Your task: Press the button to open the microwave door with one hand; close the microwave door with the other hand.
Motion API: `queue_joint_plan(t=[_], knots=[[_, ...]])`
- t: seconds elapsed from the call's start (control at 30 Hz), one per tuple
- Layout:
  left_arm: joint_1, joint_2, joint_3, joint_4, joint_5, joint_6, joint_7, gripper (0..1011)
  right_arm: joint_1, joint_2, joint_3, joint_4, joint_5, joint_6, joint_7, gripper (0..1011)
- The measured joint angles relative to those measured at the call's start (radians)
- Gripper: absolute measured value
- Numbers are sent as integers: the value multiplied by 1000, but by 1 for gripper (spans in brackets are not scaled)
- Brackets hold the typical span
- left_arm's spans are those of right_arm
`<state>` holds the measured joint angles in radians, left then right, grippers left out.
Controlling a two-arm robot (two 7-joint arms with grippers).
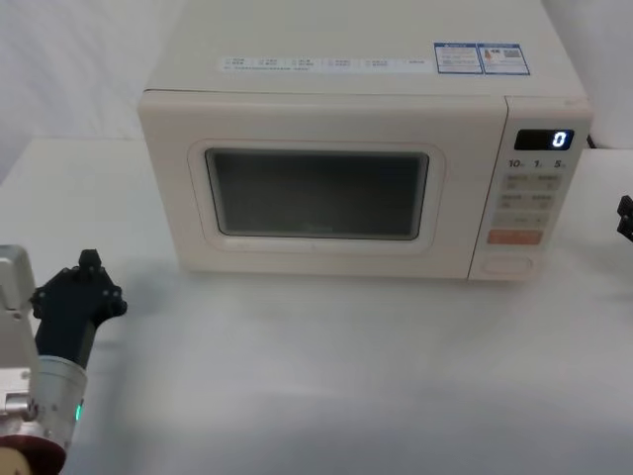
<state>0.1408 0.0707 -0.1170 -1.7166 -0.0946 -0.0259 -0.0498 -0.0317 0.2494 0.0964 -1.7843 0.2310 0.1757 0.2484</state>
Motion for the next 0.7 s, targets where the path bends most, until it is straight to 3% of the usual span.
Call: queue_joint_plan(t=[0.7], knots=[[0, 1, 0, 0, 0, 1, 1, 0, 0, 0, 0, 0, 0, 0, 0, 1002]])
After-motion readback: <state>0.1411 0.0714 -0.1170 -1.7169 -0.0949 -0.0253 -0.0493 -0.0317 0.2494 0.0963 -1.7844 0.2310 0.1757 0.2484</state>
